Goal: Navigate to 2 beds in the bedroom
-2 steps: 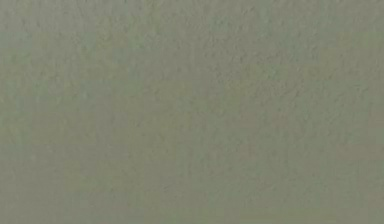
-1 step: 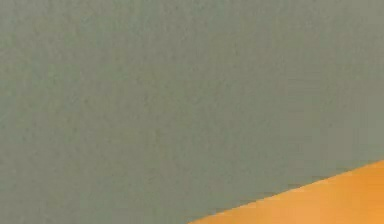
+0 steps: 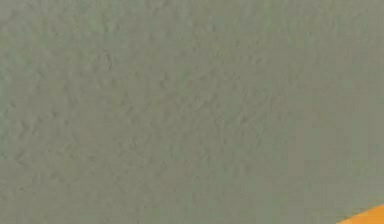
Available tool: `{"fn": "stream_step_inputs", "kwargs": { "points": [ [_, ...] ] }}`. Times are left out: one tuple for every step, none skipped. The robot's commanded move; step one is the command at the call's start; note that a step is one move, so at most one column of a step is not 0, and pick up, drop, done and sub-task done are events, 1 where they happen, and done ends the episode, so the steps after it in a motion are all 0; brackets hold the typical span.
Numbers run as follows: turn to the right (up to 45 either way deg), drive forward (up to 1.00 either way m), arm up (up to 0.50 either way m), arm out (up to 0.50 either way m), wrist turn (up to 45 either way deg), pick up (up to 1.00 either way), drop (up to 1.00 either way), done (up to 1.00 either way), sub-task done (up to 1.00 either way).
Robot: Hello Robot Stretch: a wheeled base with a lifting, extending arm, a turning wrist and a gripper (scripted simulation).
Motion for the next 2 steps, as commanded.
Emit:
{"fn": "stream_step_inputs", "kwargs": {
  "points": [
    [45.0, 0.0, 0.0, 0.0, 0.0, 0.0, 0.0, 0.0, 0.0],
    [21.0, 0.0, 0.0, 0.0, 0.0, 0.0, 0.0, 0.0, 0.0]
  ]
}}
